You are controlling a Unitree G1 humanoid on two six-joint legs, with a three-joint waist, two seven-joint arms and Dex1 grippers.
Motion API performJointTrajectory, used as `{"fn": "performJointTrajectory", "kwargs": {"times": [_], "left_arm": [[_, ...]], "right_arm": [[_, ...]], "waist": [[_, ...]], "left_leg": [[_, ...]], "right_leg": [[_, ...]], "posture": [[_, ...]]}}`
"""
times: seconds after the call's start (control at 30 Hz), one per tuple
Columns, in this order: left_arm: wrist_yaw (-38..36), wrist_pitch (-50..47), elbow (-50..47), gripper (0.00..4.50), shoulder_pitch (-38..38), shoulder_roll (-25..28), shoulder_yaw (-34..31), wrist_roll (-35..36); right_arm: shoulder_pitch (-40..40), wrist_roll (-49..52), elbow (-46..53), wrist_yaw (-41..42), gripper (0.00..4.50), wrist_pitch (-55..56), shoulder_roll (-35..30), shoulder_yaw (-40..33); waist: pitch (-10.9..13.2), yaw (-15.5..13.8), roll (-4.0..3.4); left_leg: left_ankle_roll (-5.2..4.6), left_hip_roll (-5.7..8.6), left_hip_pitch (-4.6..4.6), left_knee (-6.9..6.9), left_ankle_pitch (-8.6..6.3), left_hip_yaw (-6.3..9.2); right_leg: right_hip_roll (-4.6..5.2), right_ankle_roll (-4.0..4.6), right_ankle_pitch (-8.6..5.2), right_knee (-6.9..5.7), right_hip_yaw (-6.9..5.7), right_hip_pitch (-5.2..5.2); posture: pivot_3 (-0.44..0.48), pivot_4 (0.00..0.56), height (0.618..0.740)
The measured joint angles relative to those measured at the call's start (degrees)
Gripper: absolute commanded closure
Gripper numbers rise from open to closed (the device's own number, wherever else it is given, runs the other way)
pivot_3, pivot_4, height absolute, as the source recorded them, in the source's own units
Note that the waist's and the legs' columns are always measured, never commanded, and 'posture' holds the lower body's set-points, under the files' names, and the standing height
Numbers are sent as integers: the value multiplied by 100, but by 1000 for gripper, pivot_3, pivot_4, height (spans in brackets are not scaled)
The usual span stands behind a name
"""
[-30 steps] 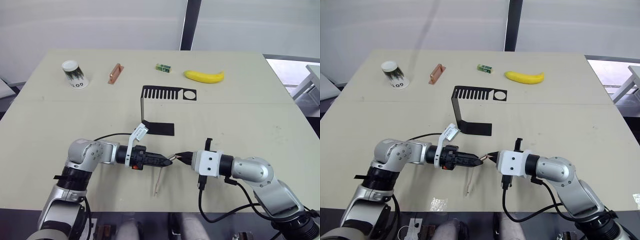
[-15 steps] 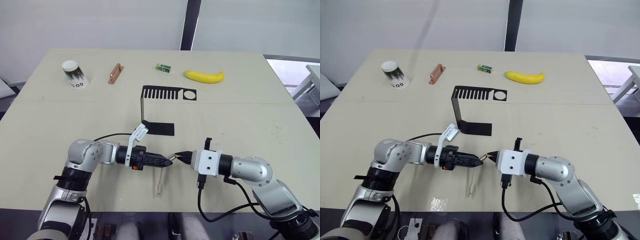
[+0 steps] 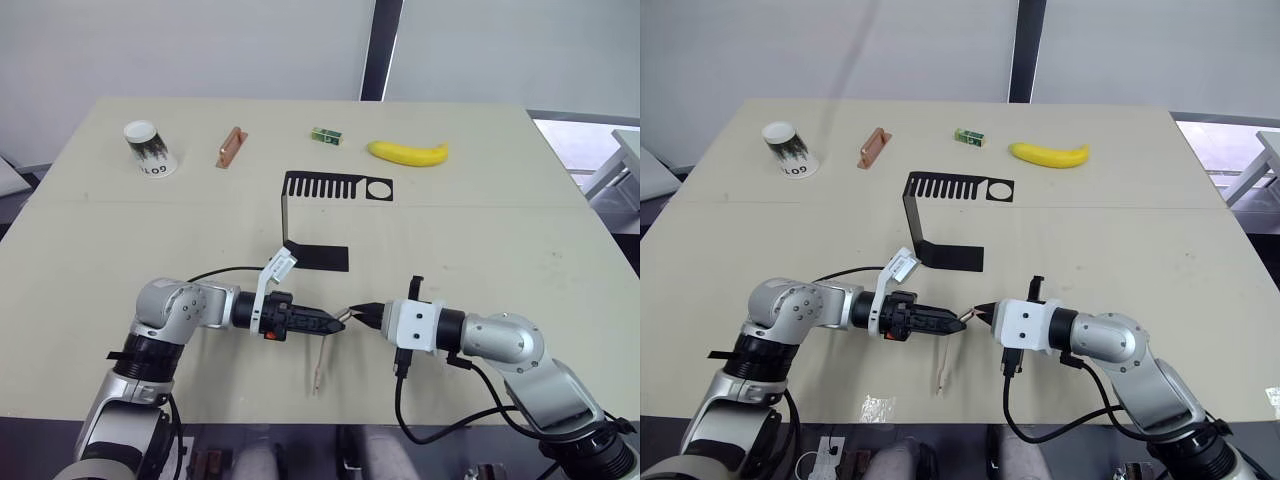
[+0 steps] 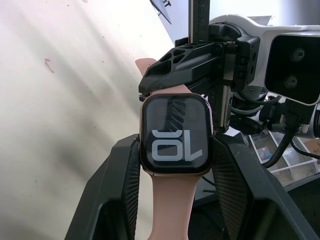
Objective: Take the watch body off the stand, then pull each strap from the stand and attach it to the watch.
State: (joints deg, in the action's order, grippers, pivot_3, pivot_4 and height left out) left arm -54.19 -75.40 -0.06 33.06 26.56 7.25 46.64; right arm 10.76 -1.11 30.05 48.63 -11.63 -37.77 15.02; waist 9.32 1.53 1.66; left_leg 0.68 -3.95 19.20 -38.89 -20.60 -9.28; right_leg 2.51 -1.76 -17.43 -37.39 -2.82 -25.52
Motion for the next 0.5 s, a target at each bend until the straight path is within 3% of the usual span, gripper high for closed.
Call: {"fn": "performJointTrajectory", "kwargs": {"times": [0.1, 0.23, 0.43, 0.5], "left_arm": [[21, -2, 0, 2902, -1, 0, 2, -1], [-49, 34, -148, 2902, 0, -31, 104, 15], [-481, 723, -184, 2902, -1, 249, 264, -111], [-926, 1714, -309, 2902, -128, 621, 301, -518]], "right_arm": [[-7, 45, 25, 17, 4500, -130, -1, -9], [-128, 258, 222, 72, 3078, -381, -40, -72], [-728, 505, 477, 239, 162, -172, -501, -492], [-1294, 736, 557, 402, 67, 84, -794, -1073]], "waist": [[0, -1, 0], [0, -6, 0], [2, -8, -2], [3, -11, -3]], "left_leg": [[0, 0, 0, 0, 0, 0], [-1, 1, 1, 0, -1, 2], [0, 2, 2, -1, -2, 4], [1, 2, 2, 2, -3, 4]], "right_leg": [[0, 0, 0, 0, 0, 0], [3, 0, 0, -1, 0, 0], [1, 1, -1, 0, -1, 0], [1, 1, -1, 3, -2, 1]], "posture": [[0, 150, 740], [0, 150, 740], [0, 150, 740], [0, 150, 740]]}}
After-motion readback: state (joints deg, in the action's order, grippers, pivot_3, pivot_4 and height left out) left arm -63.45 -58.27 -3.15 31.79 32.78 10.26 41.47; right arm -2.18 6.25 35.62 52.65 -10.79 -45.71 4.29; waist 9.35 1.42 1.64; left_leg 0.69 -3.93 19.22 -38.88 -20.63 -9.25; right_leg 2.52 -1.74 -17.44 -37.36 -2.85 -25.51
